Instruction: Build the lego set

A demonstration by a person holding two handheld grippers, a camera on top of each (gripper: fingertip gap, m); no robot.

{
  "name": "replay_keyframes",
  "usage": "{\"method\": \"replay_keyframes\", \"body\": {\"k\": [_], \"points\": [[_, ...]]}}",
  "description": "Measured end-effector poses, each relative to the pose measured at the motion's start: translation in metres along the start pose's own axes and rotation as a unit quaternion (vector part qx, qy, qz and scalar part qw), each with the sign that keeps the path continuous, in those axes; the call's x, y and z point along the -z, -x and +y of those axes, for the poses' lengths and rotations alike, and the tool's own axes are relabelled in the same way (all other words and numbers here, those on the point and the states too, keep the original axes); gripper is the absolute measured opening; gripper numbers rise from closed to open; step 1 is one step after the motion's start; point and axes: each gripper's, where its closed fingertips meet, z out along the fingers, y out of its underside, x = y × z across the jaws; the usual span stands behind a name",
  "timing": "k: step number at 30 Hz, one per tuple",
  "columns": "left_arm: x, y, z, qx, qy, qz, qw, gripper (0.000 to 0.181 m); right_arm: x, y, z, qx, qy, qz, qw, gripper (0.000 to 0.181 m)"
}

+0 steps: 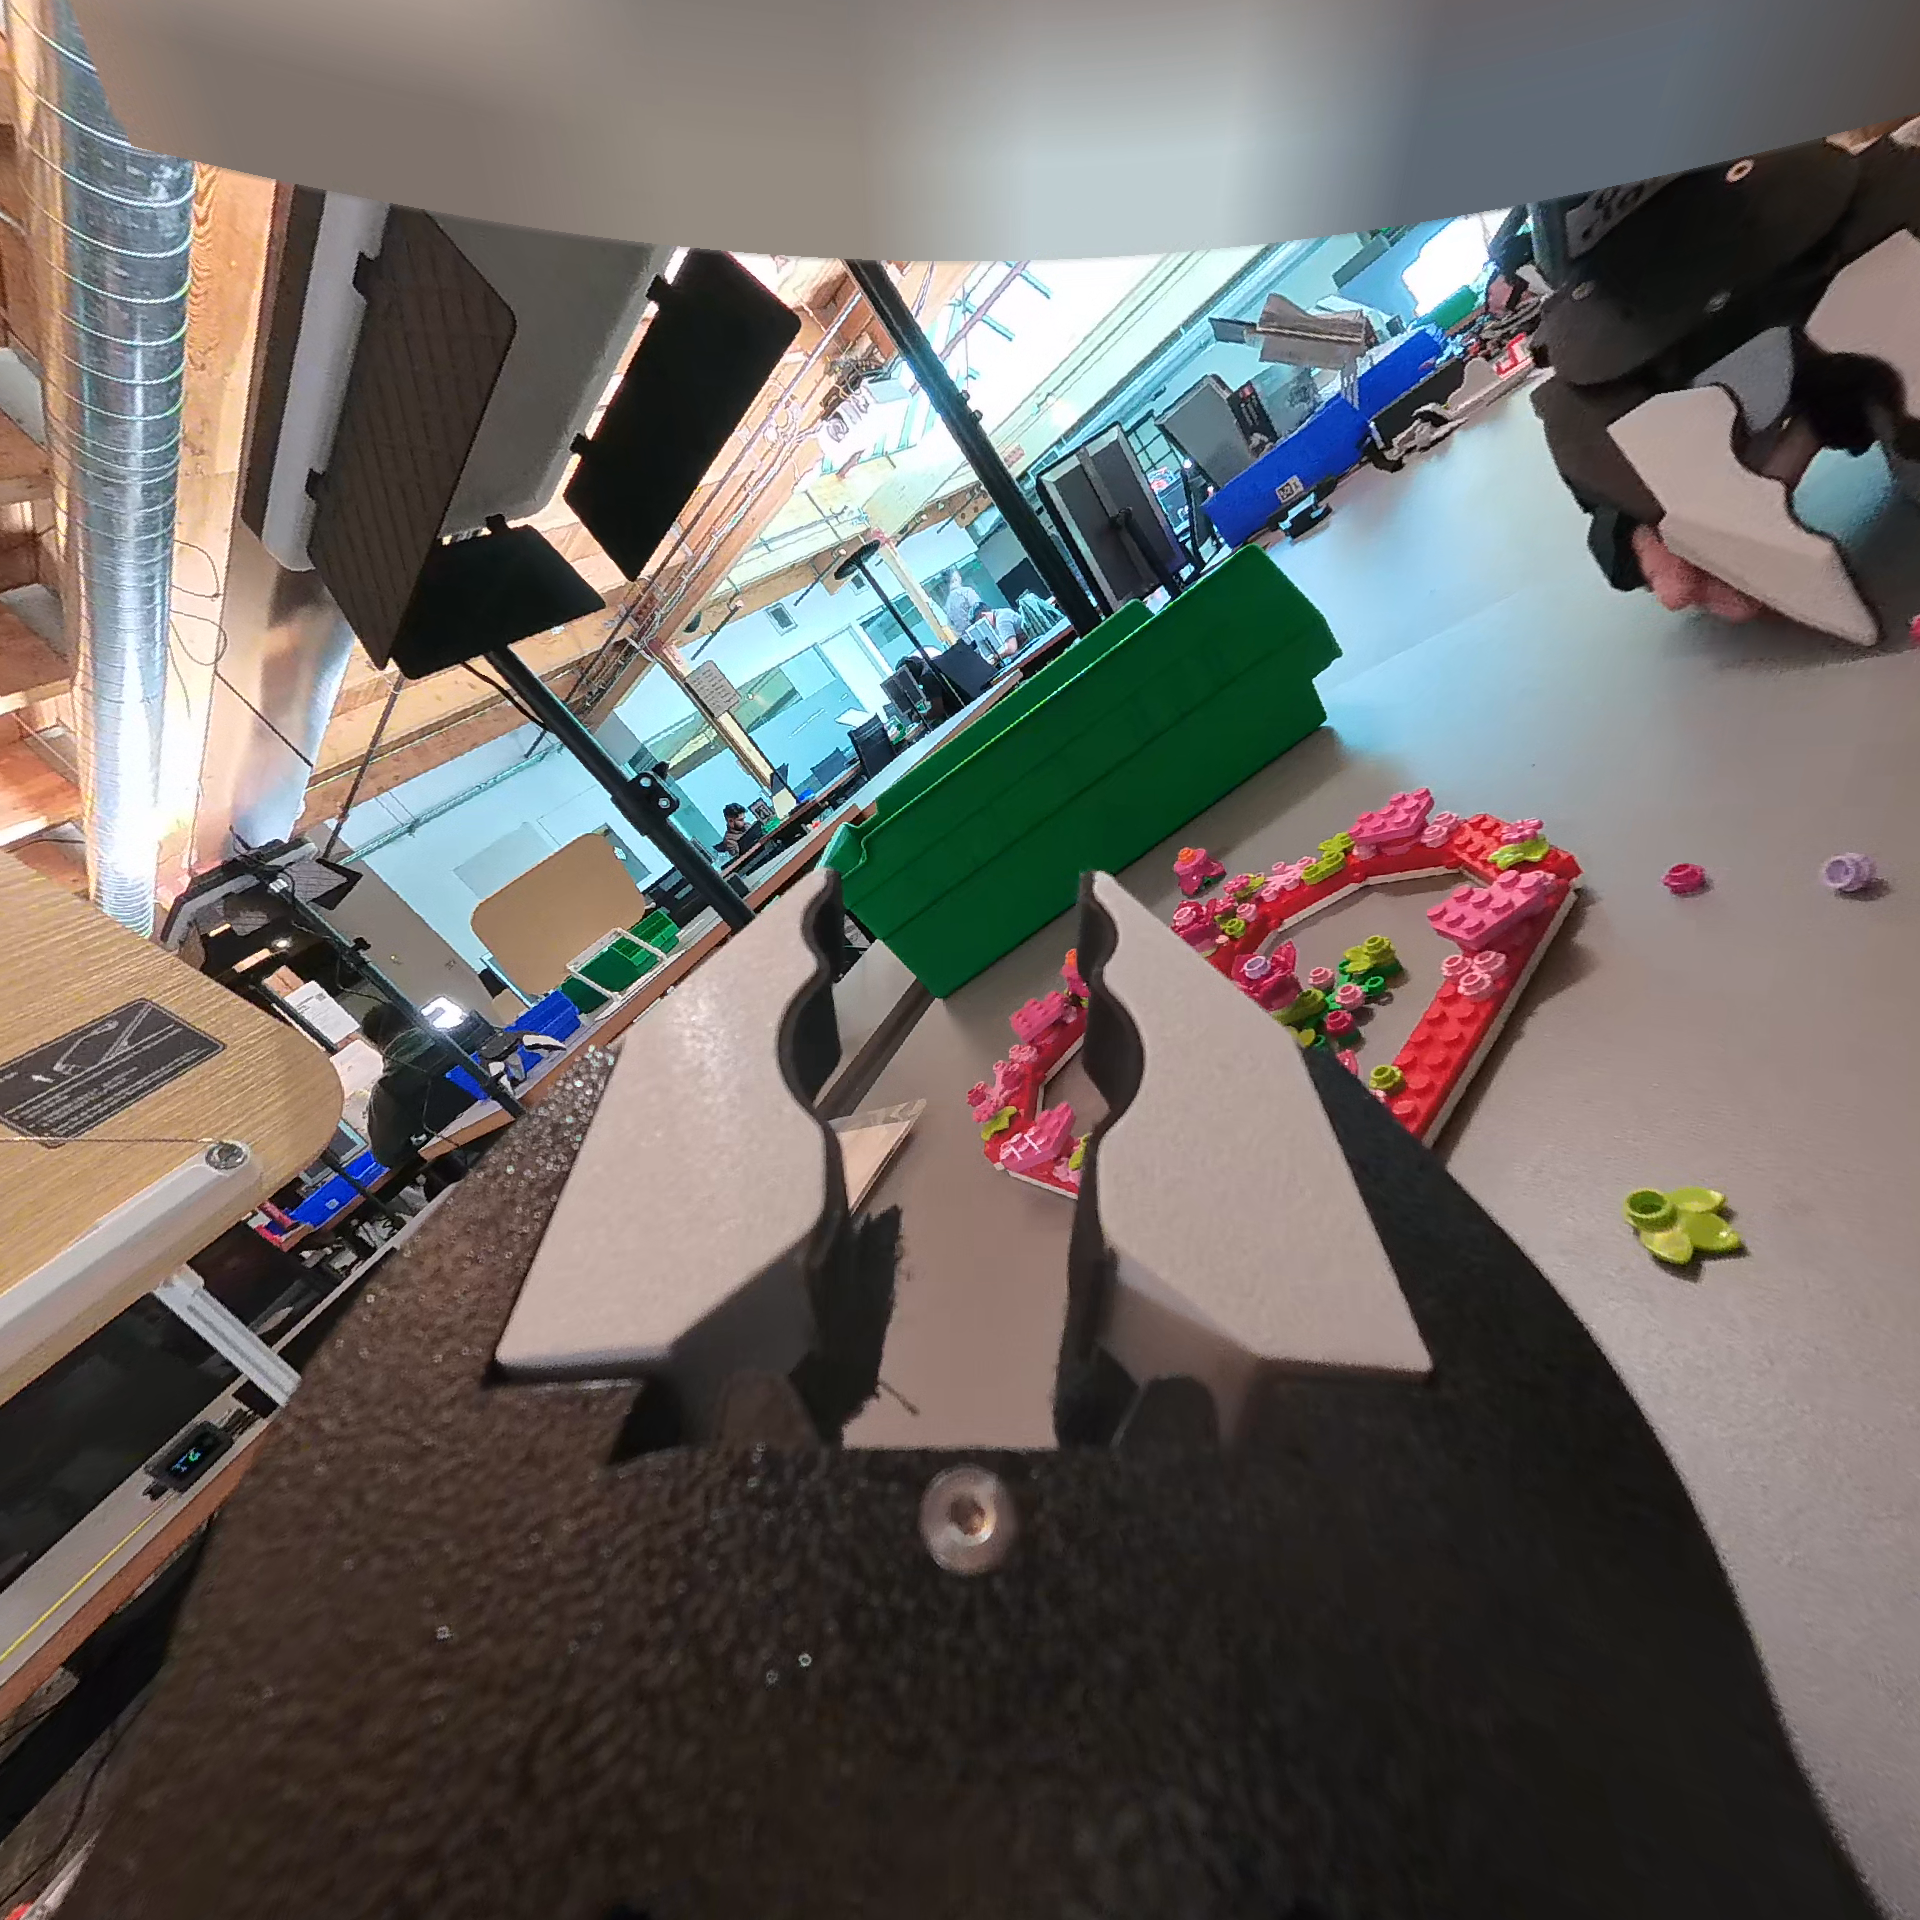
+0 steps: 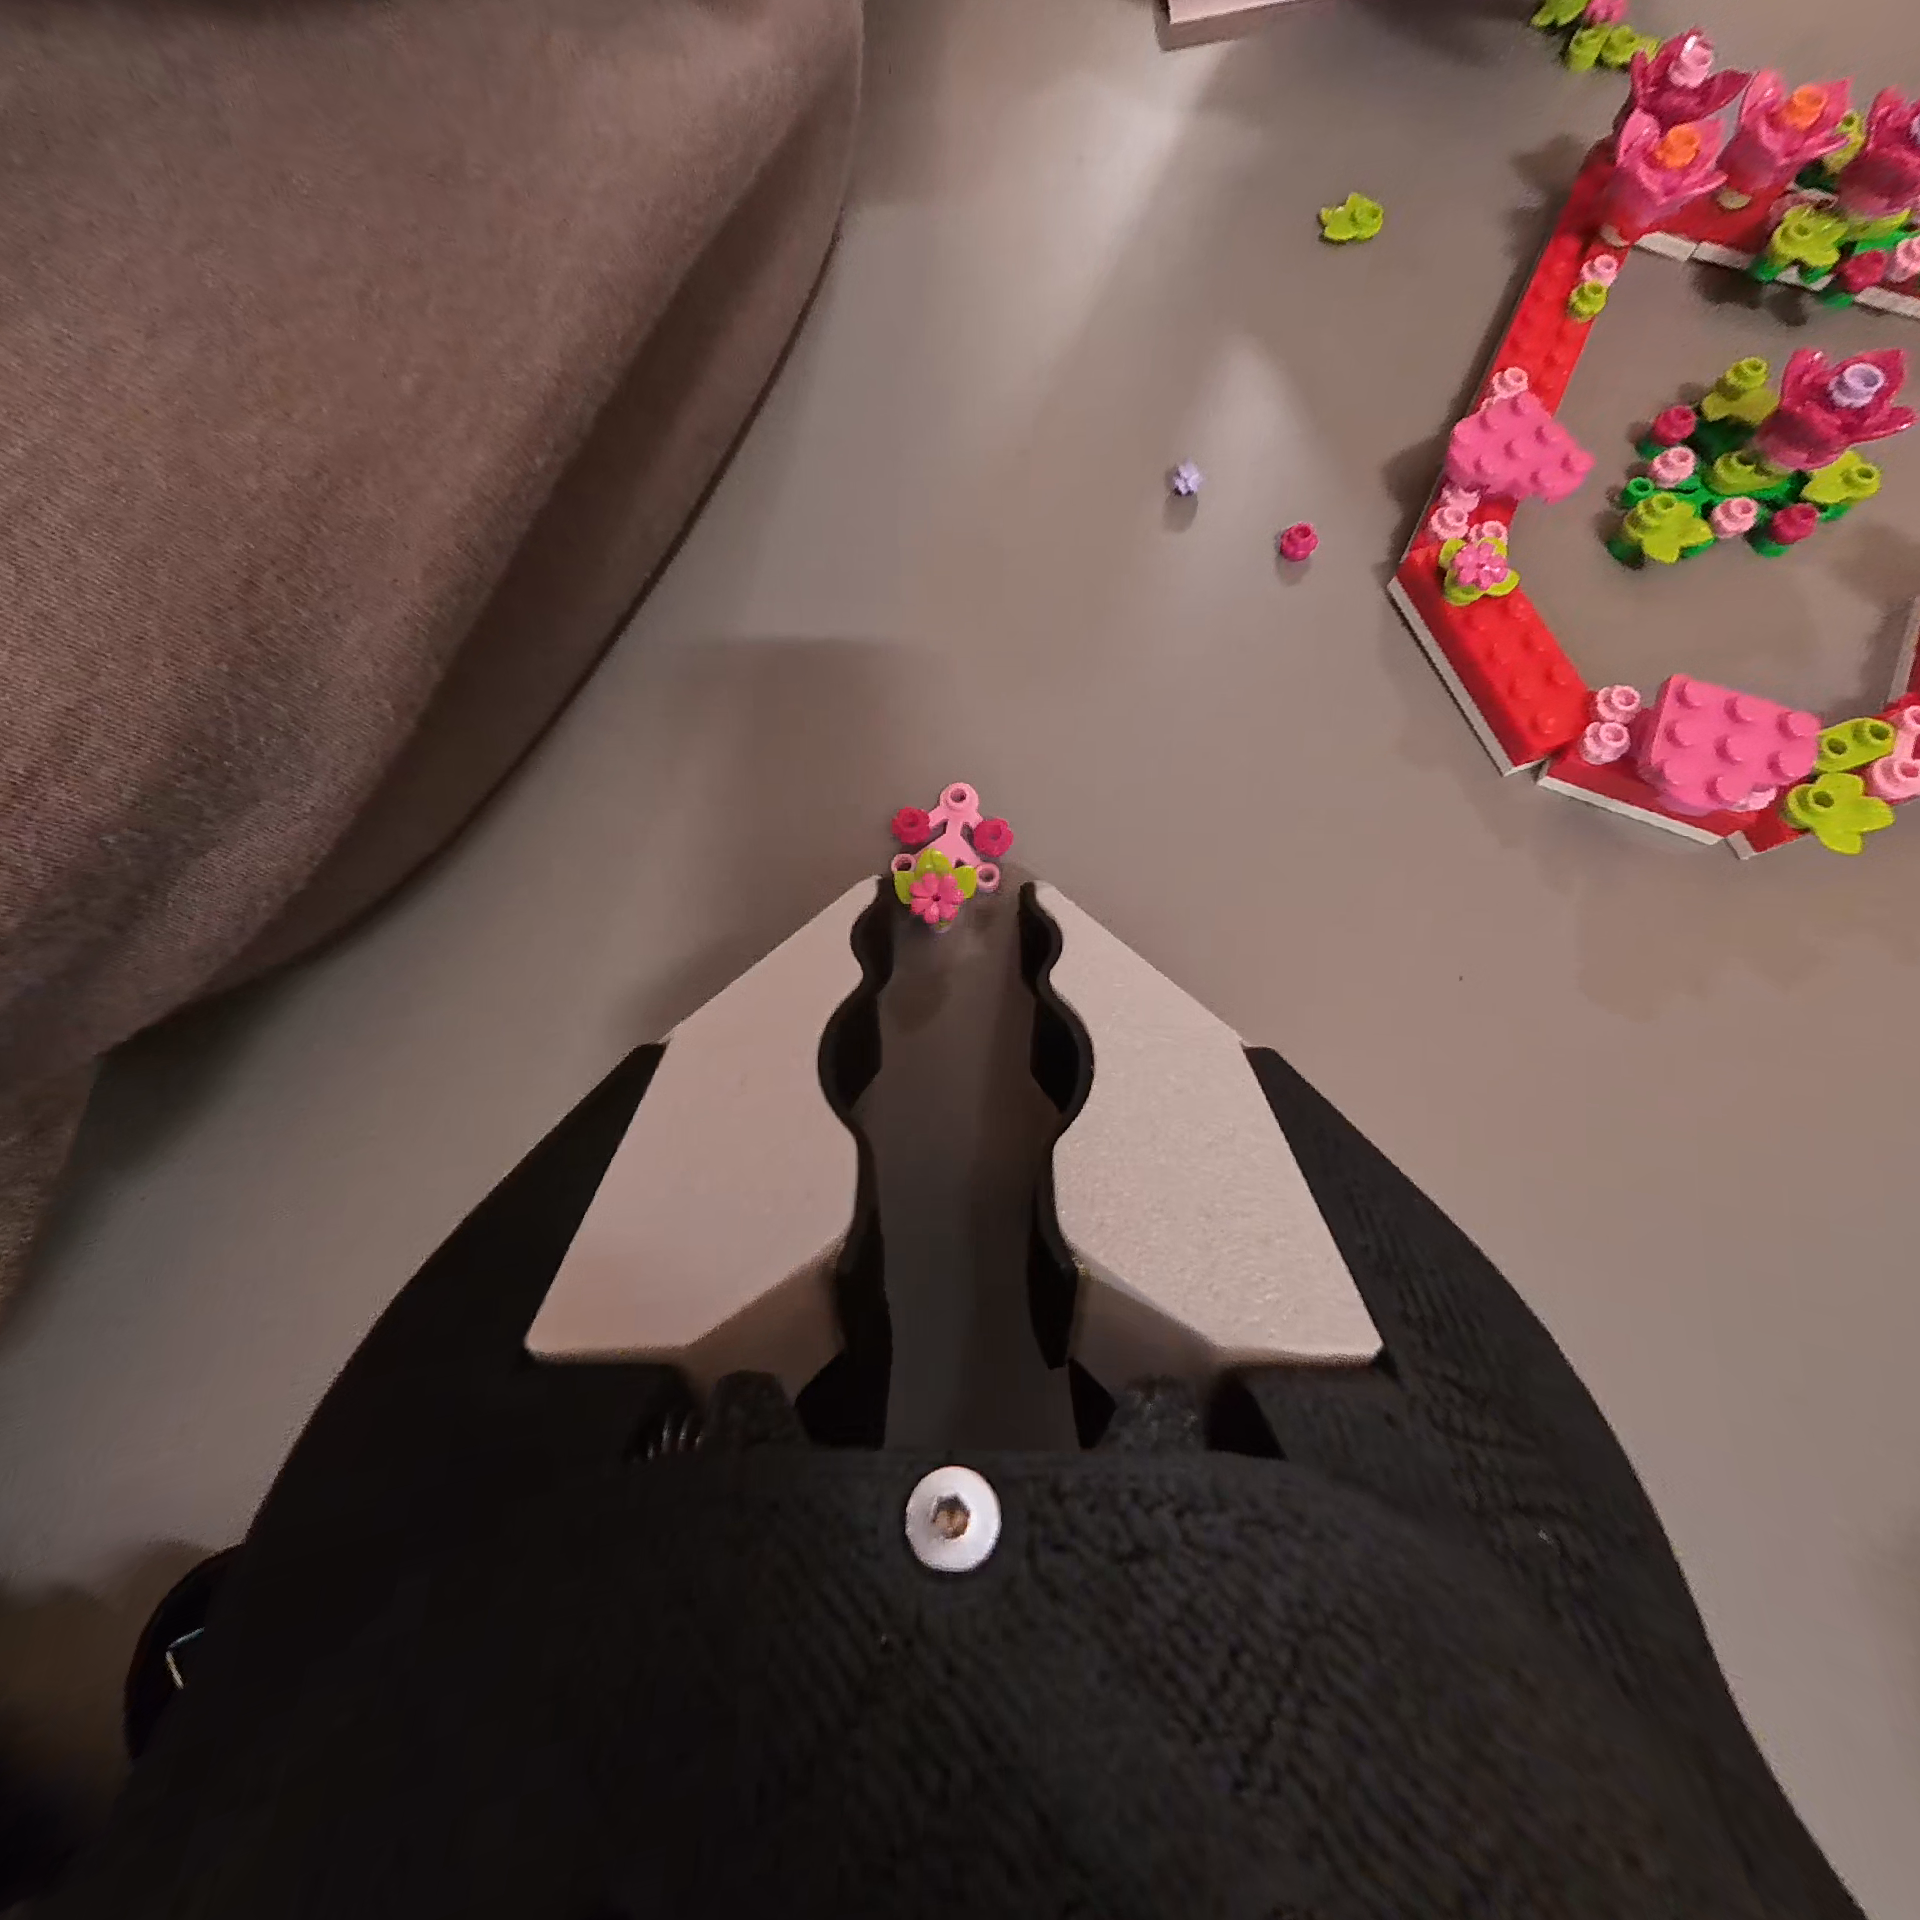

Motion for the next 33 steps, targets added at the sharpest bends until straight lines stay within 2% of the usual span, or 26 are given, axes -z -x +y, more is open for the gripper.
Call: {"method": "replay_keyframes", "body": {"k": [17,27,29,33], "points": [[-0.001,-0.004,0.003,-0.007,0.006,0.008,1.0,0.042,0.0,0.001,-0.004,0.013,-0.015,-0.003,1.0,0.008],[-0.001,-0.006,0.004,-0.012,0.008,0.013,1.0,0.041,0.005,-0.017,-0.009,0.033,-0.034,0.055,0.997,0.007],[-0.002,-0.012,0.005,-0.01,0.013,0.031,0.999,0.041,0.006,-0.021,-0.01,0.036,-0.036,0.066,0.996,0.007],[-0.007,-0.041,0.008,-0.024,0.048,0.112,0.992,0.042,0.007,-0.03,-0.015,0.05,-0.047,0.091,0.993,0.007]]}}
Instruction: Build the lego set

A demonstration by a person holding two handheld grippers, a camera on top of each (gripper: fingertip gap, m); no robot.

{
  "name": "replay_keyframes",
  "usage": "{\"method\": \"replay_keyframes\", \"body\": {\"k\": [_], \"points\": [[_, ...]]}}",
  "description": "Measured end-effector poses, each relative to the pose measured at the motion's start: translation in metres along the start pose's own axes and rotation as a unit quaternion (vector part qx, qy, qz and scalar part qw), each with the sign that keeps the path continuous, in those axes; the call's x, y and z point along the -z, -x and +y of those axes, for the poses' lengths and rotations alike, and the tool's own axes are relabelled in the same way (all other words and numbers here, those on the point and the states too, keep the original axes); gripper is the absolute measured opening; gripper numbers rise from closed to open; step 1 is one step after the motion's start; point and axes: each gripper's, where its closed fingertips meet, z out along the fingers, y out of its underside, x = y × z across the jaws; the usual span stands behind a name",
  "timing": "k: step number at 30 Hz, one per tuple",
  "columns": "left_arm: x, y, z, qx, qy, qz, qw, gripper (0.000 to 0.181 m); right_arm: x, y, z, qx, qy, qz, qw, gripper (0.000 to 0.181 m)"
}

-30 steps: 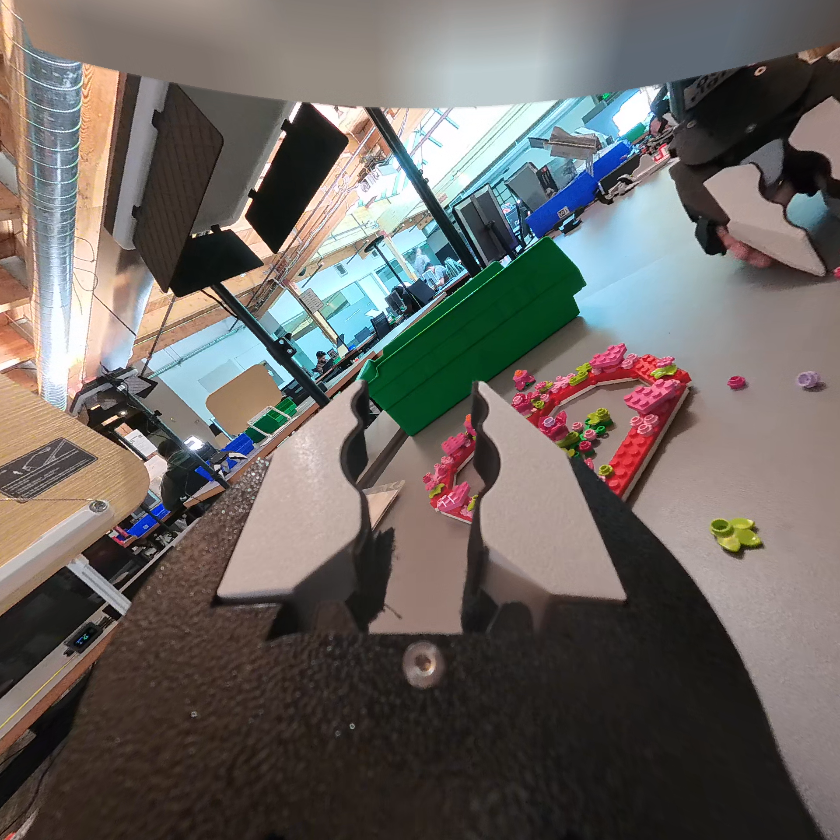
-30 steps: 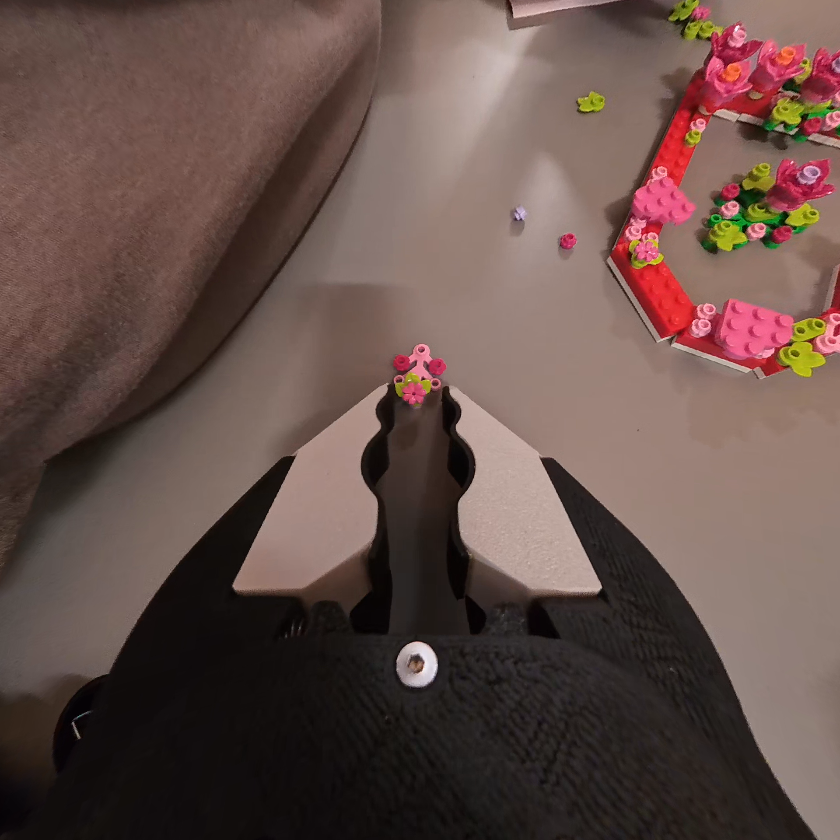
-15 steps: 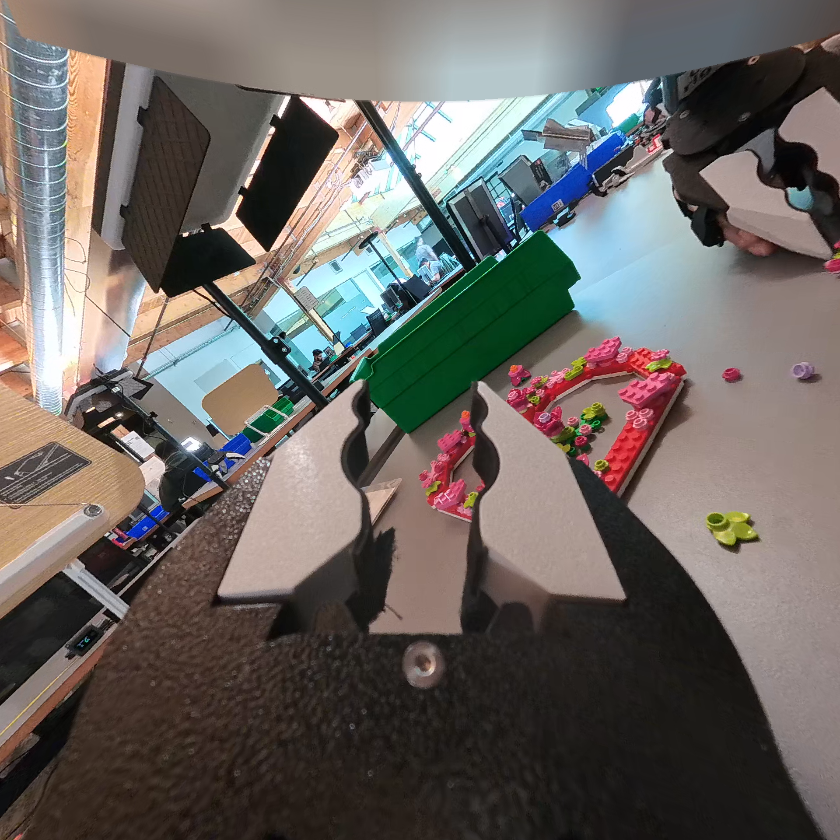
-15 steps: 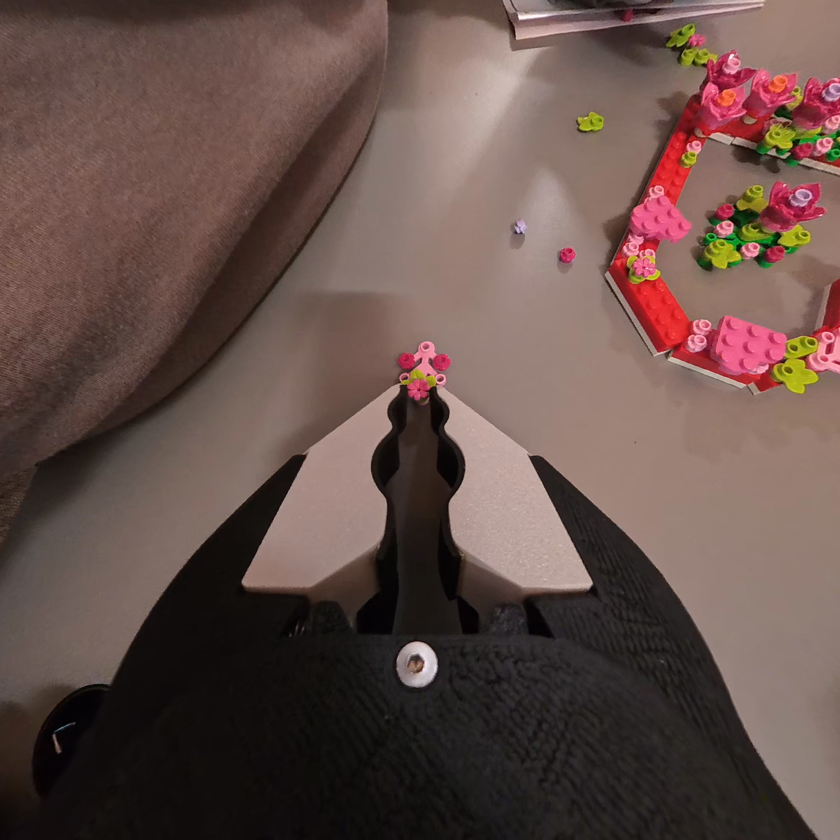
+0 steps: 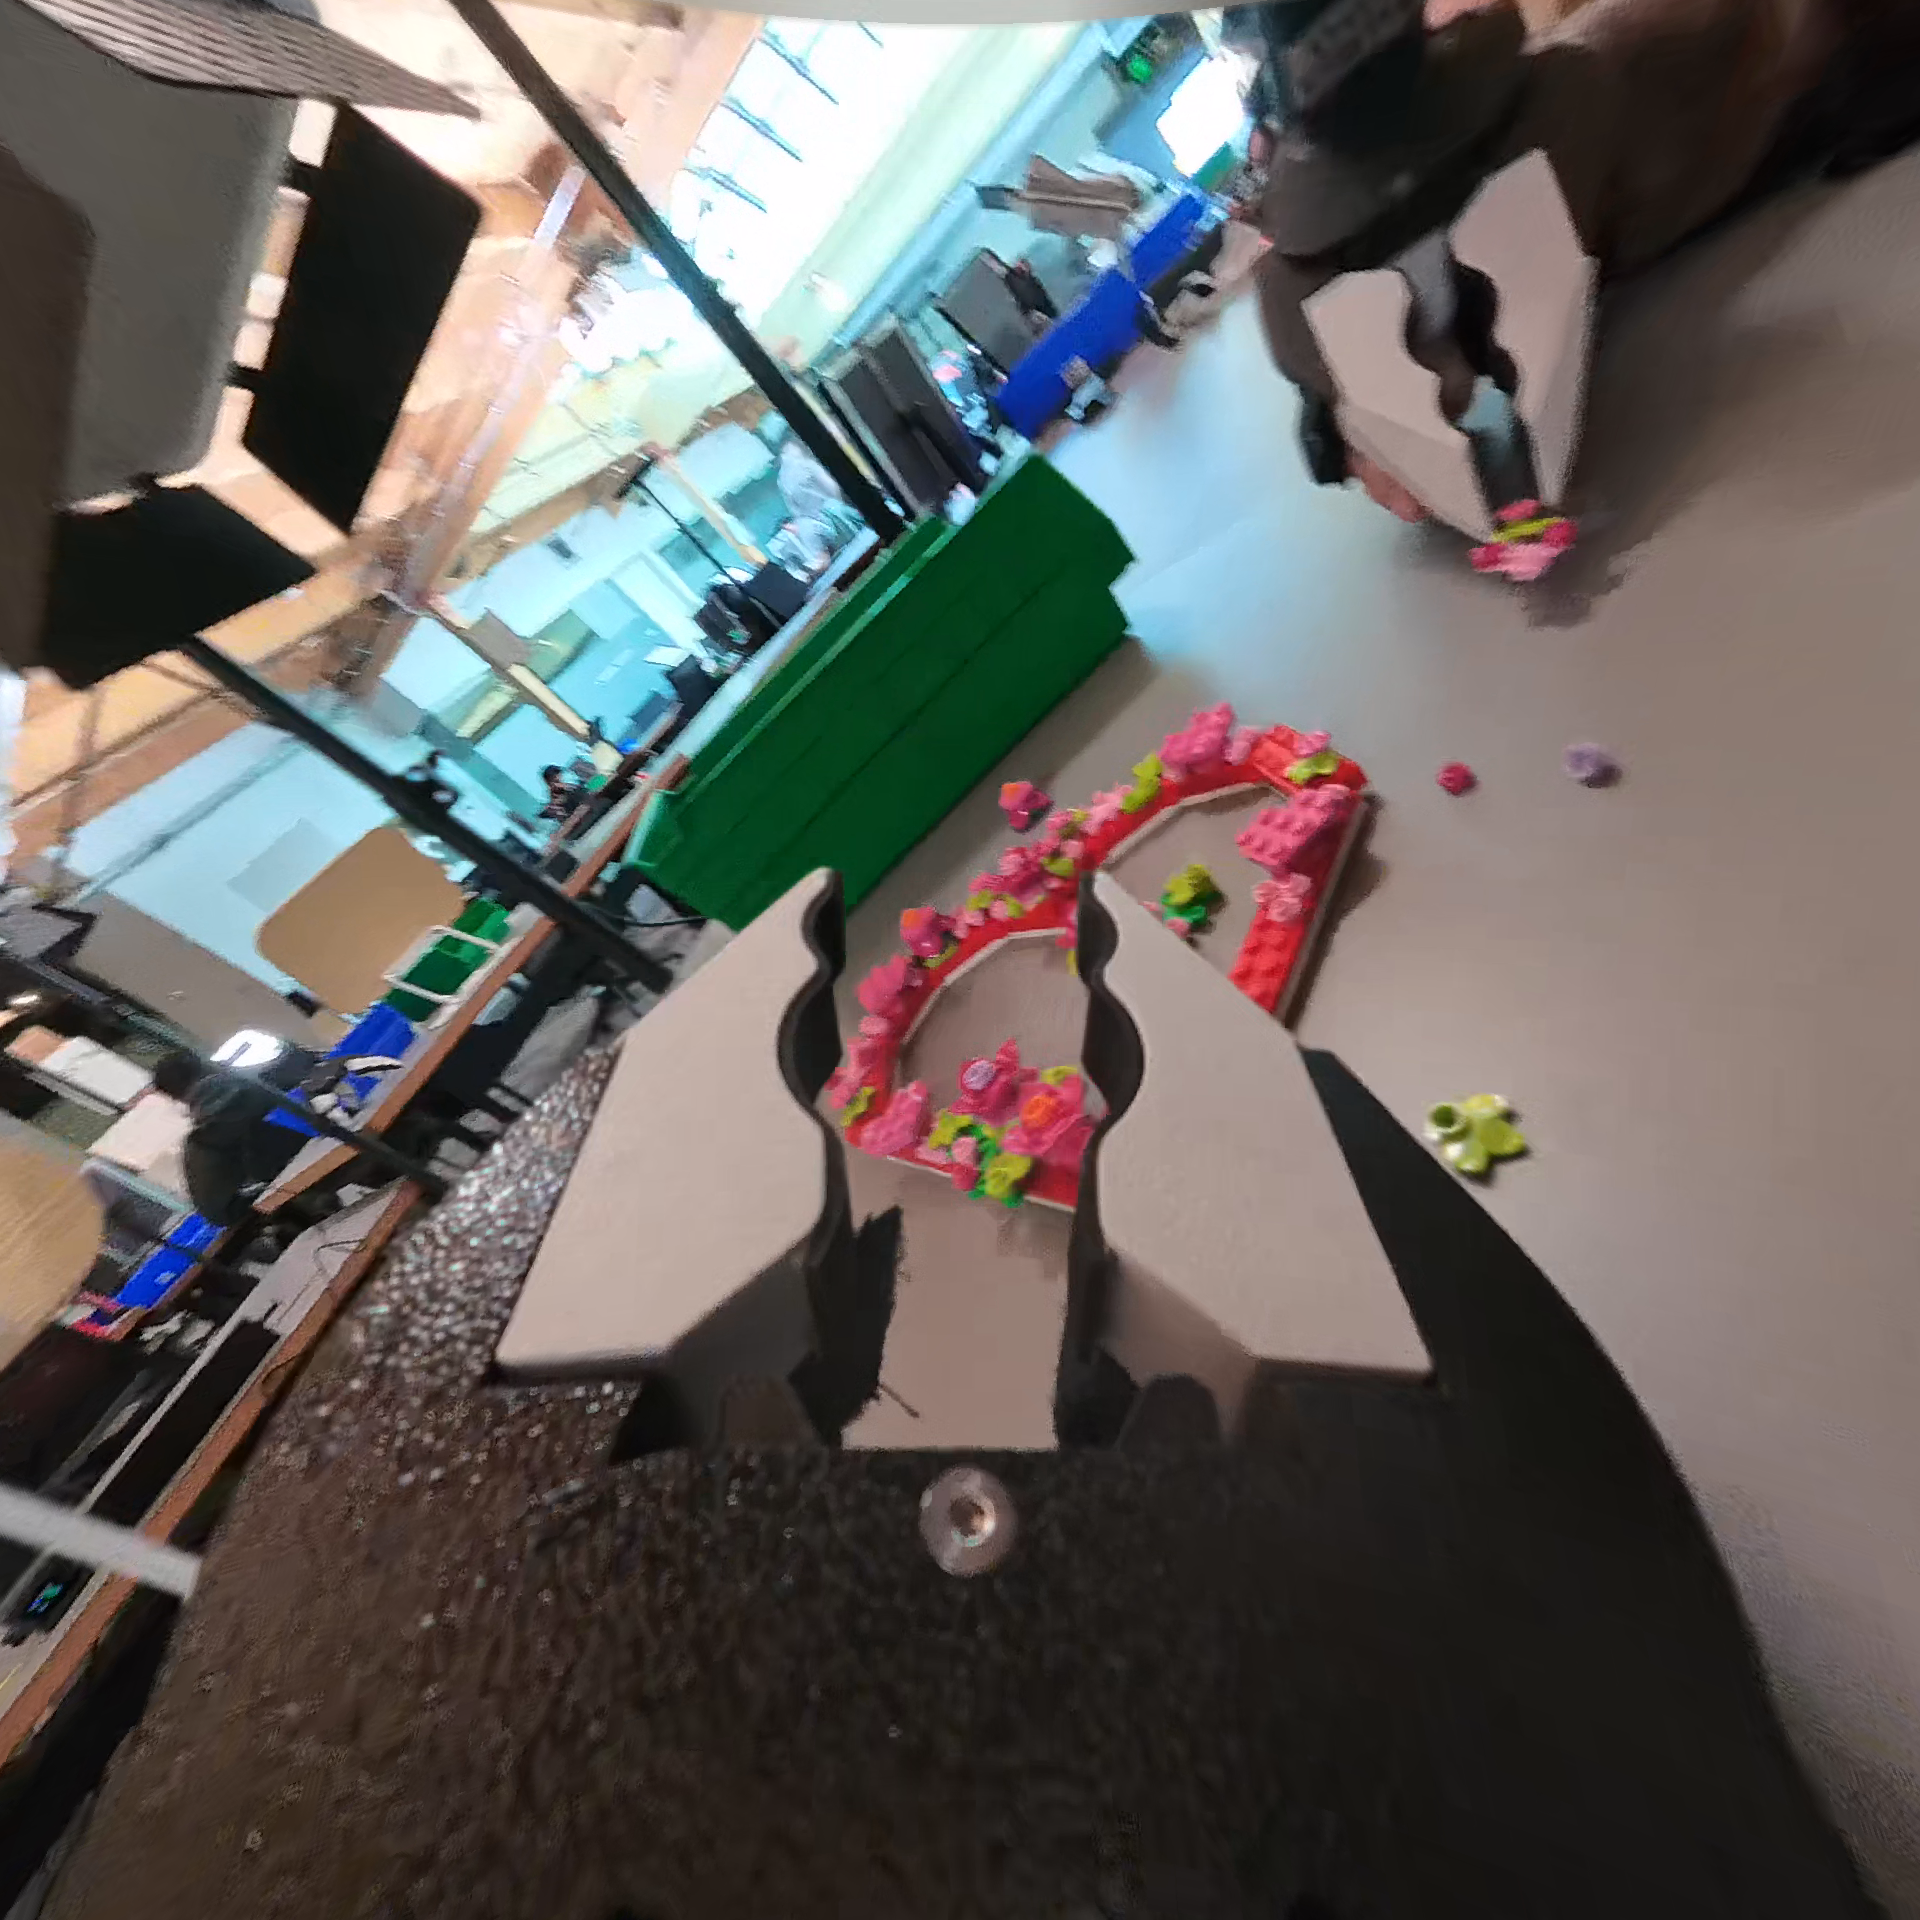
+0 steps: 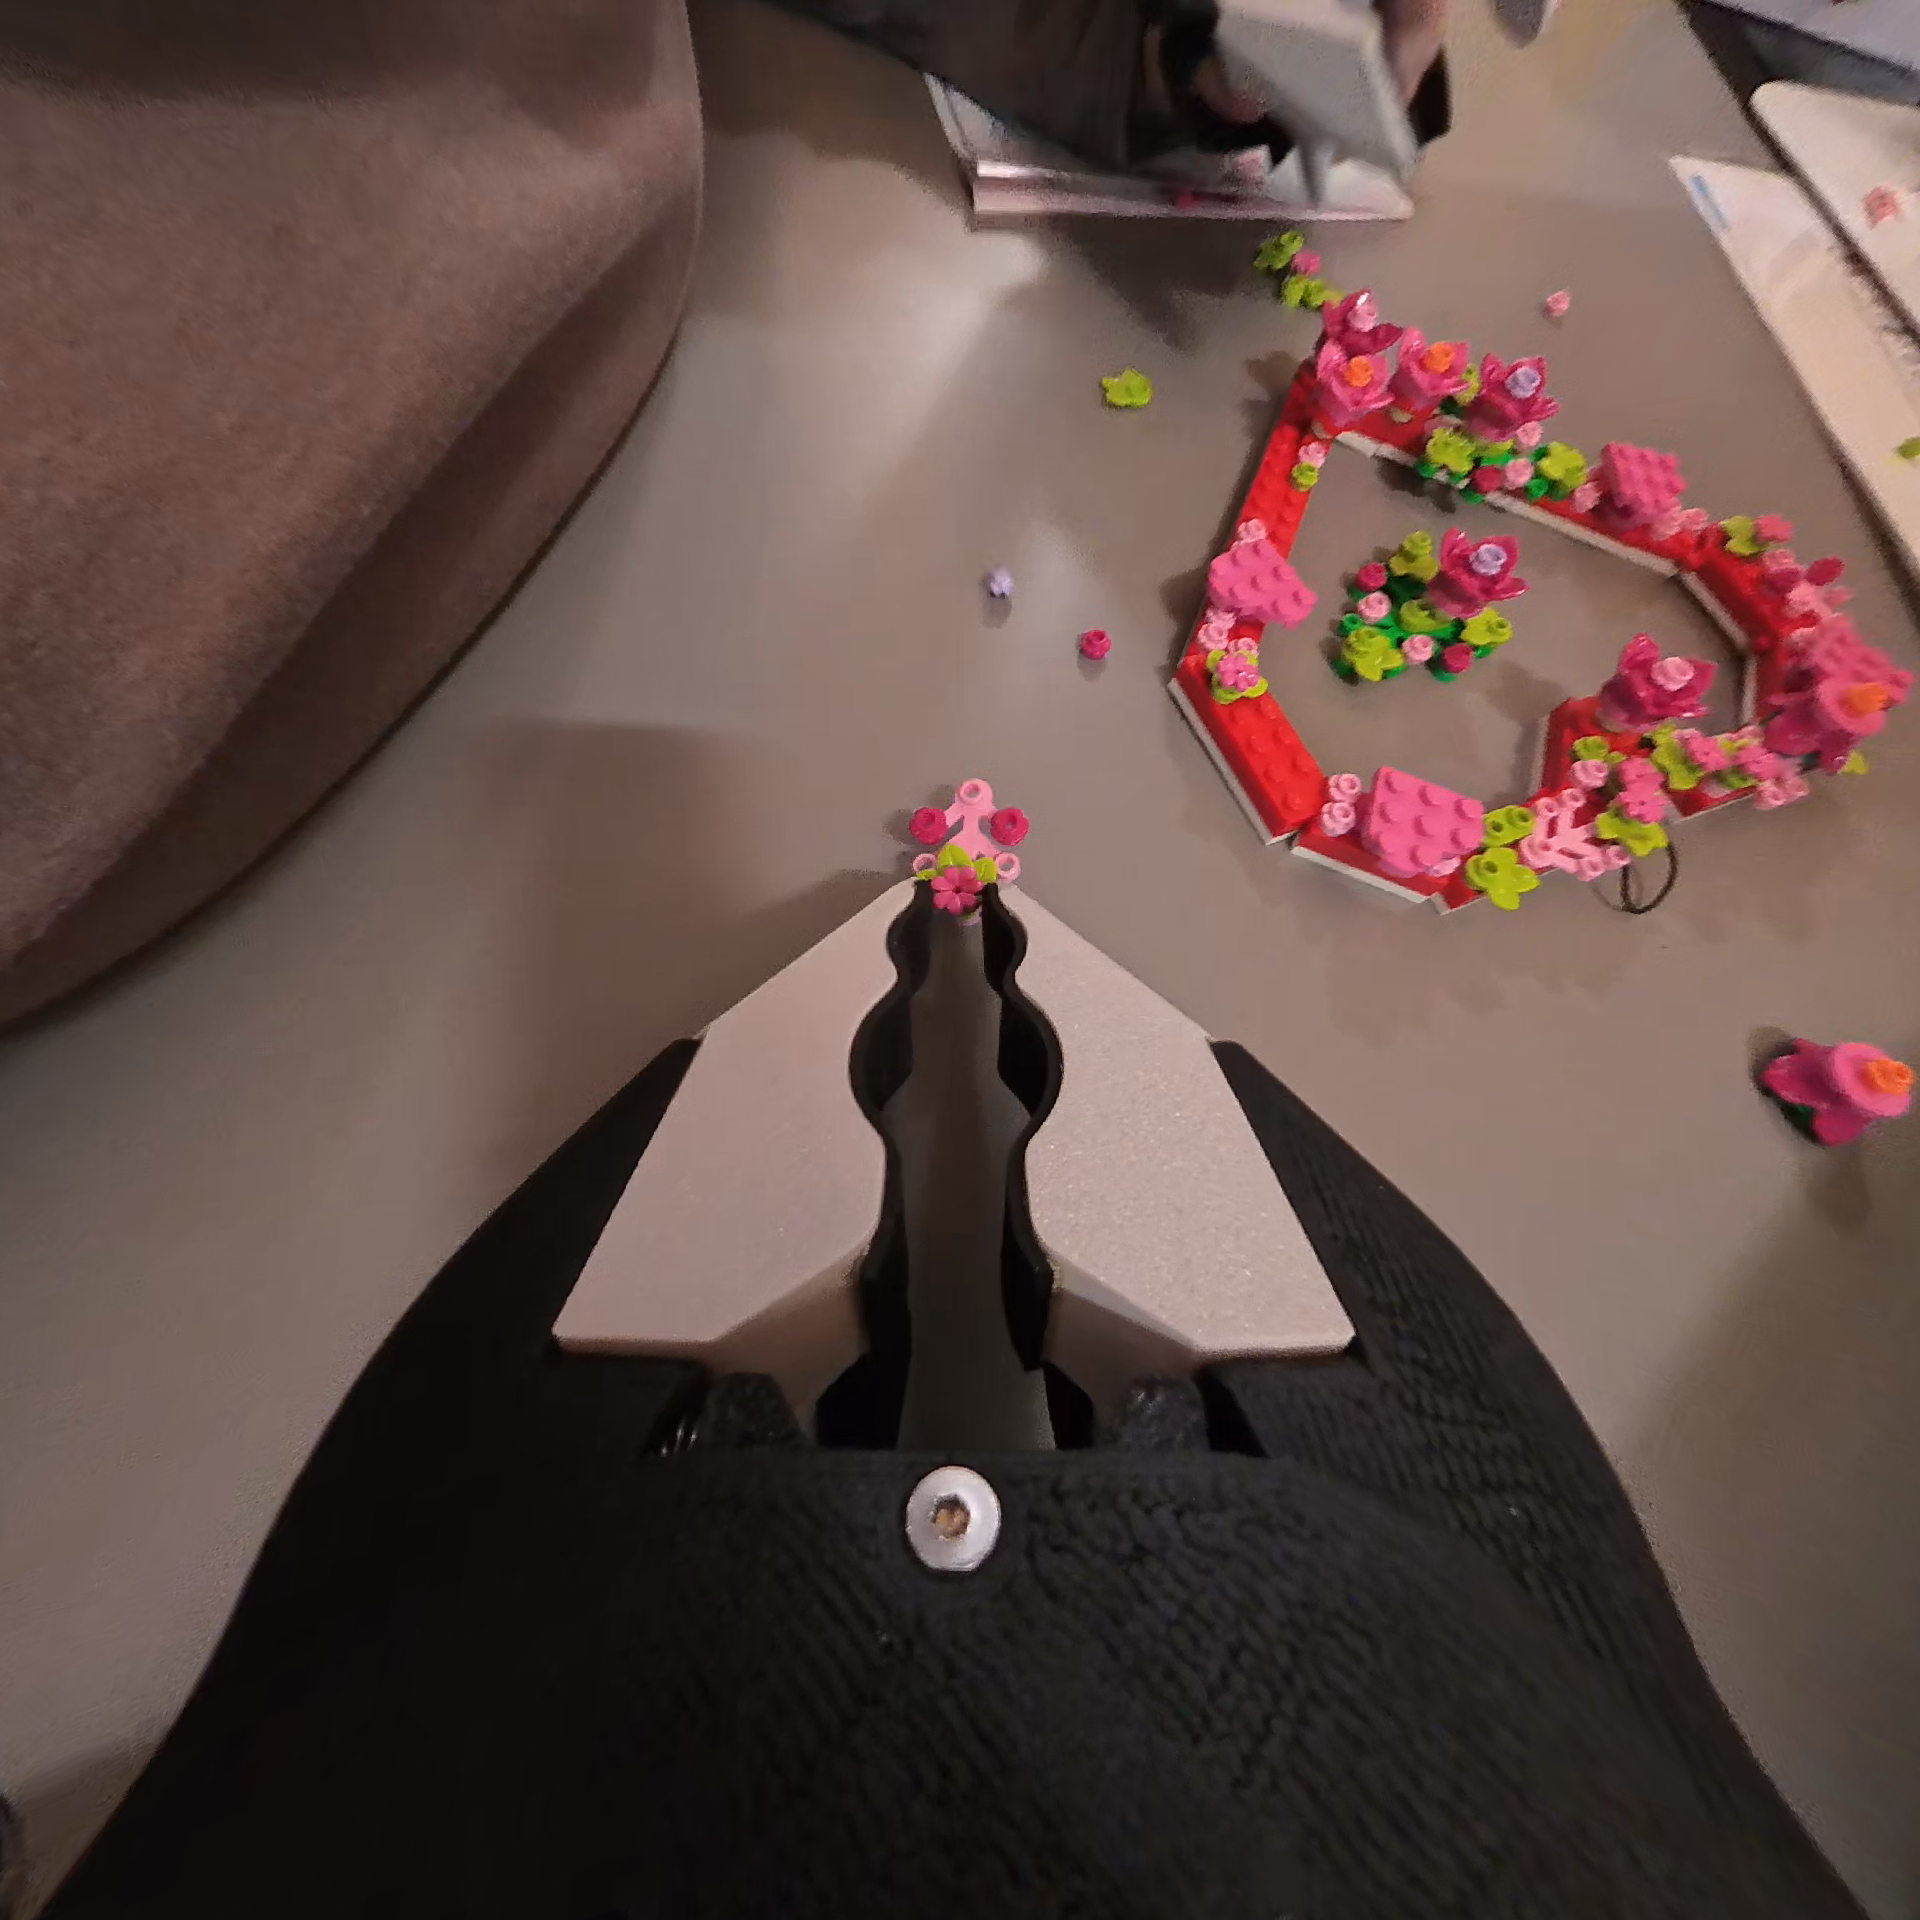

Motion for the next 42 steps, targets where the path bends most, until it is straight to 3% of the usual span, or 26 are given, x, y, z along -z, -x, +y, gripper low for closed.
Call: {"method": "replay_keyframes", "body": {"k": [4,8,12,15,21,34,42], "points": [[-0.02,-0.026,-0.012,0.055,0.037,0.085,0.994,0.055,-0.005,-0.015,-0.008,0.016,-0.015,0.006,1.0,0.008],[-0.039,-0.05,-0.029,0.147,0.067,0.176,0.971,0.068,-0.011,-0.034,-0.014,0.041,-0.016,-0.013,0.999,0.007],[-0.052,-0.068,-0.018,0.179,0.146,0.234,0.944,0.069,-0.013,-0.056,-0.022,0.065,-0.011,-0.033,0.997,0.008],[-0.057,-0.074,-0.003,0.176,0.188,0.251,0.933,0.067,-0.019,-0.064,-0.02,0.08,0.011,-0.057,0.995,0.008],[-0.063,-0.084,0.004,0.22,0.209,0.279,0.911,0.06,-0.022,-0.069,-0.02,0.084,0.024,-0.093,0.992,0.007],[-0.062,-0.093,0.015,0.186,0.232,0.294,0.908,0.05,-0.024,-0.071,-0.017,0.054,0.072,-0.165,0.982,0.008],[-0.062,-0.096,0.021,0.142,0.246,0.309,0.908,0.034,-0.029,-0.067,-0.015,0.054,0.1,-0.199,0.973,0.008]]}}
